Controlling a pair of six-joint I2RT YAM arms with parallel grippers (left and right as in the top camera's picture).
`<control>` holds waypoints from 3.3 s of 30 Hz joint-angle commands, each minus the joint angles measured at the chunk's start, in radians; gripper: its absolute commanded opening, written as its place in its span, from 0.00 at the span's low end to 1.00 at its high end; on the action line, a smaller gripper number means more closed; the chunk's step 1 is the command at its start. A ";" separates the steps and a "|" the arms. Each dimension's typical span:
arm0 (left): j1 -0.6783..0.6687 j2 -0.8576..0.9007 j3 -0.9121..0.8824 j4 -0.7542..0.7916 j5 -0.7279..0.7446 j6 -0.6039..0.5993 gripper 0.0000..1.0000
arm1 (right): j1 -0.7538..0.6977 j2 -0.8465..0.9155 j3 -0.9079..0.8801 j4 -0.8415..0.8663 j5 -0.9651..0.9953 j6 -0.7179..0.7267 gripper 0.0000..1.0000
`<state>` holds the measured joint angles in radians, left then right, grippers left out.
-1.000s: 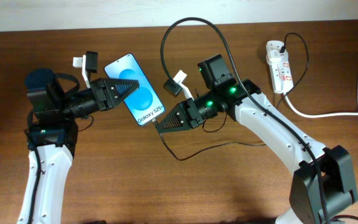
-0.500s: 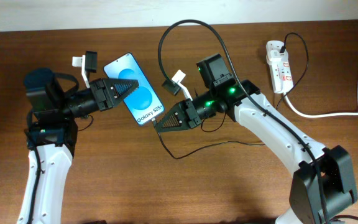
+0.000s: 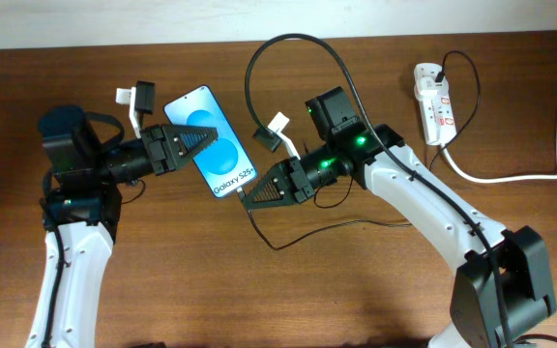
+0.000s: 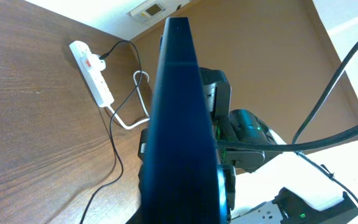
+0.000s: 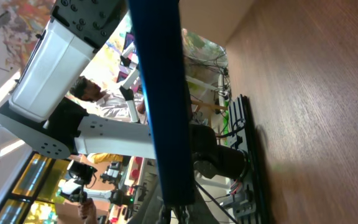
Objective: Plug charger to phone and switch on socket
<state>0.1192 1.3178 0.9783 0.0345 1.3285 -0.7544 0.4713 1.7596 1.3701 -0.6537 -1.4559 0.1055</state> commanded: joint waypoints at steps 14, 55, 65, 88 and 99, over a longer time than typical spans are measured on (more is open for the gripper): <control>-0.072 -0.014 -0.028 -0.020 0.242 -0.013 0.00 | -0.048 0.003 0.020 0.068 0.072 -0.045 0.04; -0.080 -0.014 -0.028 -0.028 0.246 -0.006 0.00 | -0.093 0.003 0.037 -0.055 0.238 -0.125 0.04; -0.100 -0.014 -0.028 -0.028 0.246 0.012 0.00 | -0.093 0.003 0.080 -0.172 0.240 -0.181 0.04; -0.099 0.007 -0.029 -0.027 0.110 0.076 0.00 | -0.090 0.003 0.174 -0.644 0.399 -0.457 0.04; -0.099 0.215 -0.029 -0.027 0.123 0.075 0.00 | -0.047 -0.002 0.174 -0.800 0.397 -0.696 0.04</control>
<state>0.0181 1.5013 0.9504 0.0040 1.4261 -0.6991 0.3820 1.7630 1.5291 -1.4624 -1.0584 -0.4873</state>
